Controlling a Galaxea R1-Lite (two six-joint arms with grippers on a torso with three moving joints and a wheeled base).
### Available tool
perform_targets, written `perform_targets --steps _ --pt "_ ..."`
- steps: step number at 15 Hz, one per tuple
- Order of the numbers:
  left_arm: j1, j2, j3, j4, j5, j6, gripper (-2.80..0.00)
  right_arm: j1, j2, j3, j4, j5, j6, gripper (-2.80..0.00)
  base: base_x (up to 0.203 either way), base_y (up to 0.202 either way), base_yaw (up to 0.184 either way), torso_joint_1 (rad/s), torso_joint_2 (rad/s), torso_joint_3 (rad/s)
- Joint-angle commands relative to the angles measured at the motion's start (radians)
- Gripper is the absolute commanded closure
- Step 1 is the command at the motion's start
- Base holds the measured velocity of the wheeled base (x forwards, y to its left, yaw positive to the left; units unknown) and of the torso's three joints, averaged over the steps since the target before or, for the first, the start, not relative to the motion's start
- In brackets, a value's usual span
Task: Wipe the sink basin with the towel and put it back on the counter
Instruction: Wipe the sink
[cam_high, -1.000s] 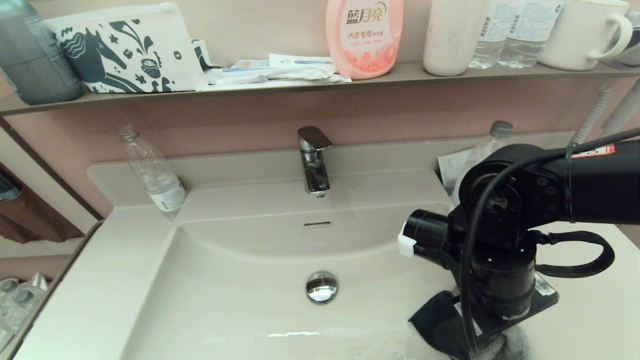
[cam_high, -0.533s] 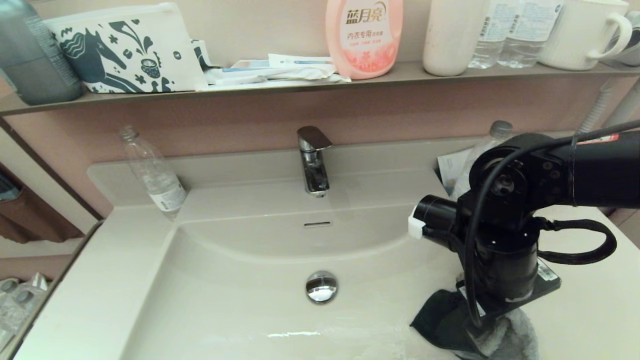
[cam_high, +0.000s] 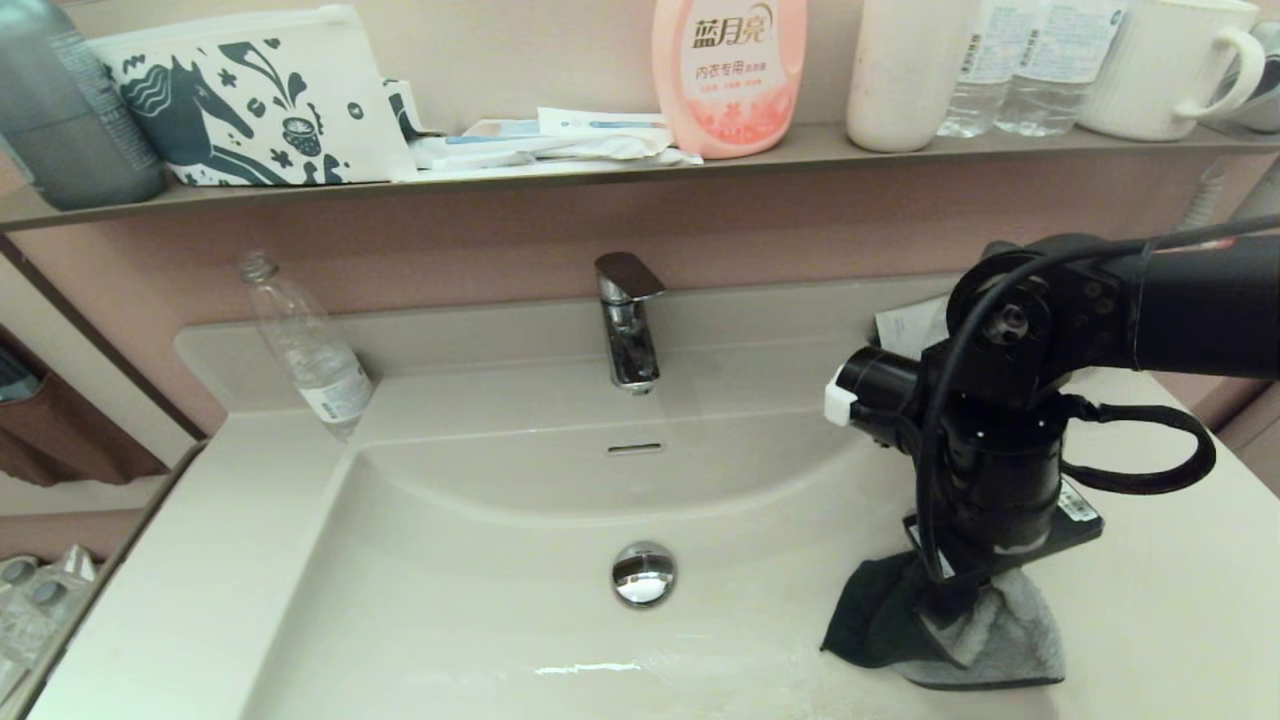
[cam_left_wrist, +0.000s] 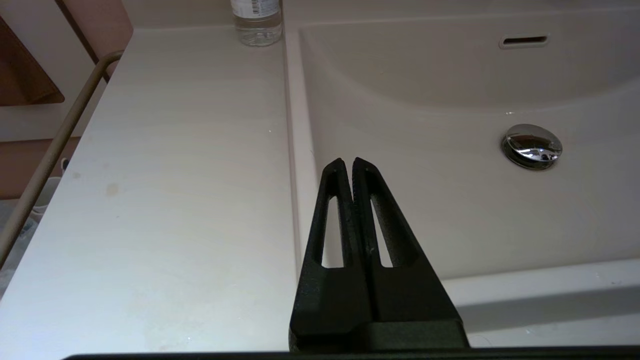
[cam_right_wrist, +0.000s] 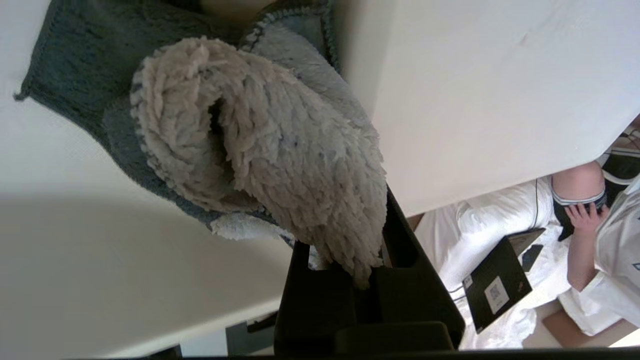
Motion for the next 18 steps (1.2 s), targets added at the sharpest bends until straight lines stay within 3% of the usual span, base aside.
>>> perform_targets --steps 1,9,14,18 --pt "0.0 0.001 0.0 0.0 0.0 0.0 0.0 -0.015 0.02 -0.022 0.007 -0.015 0.003 0.0 0.0 0.0 0.0 0.0 0.0 0.0" --pt "0.001 0.001 0.0 0.0 0.0 0.0 0.0 -0.103 0.096 -0.191 -0.029 -0.045 -0.018 0.0 0.0 0.0 0.0 0.0 0.0 0.0" --pt "0.0 0.001 0.0 0.0 0.0 0.0 0.0 -0.122 0.109 -0.203 -0.121 -0.046 -0.038 0.0 0.0 0.0 0.0 0.0 0.0 0.0" --pt "0.0 0.001 0.0 0.0 0.0 0.0 0.0 -0.125 0.103 -0.203 -0.275 -0.046 -0.037 0.0 0.0 0.0 0.0 0.0 0.0 0.0"
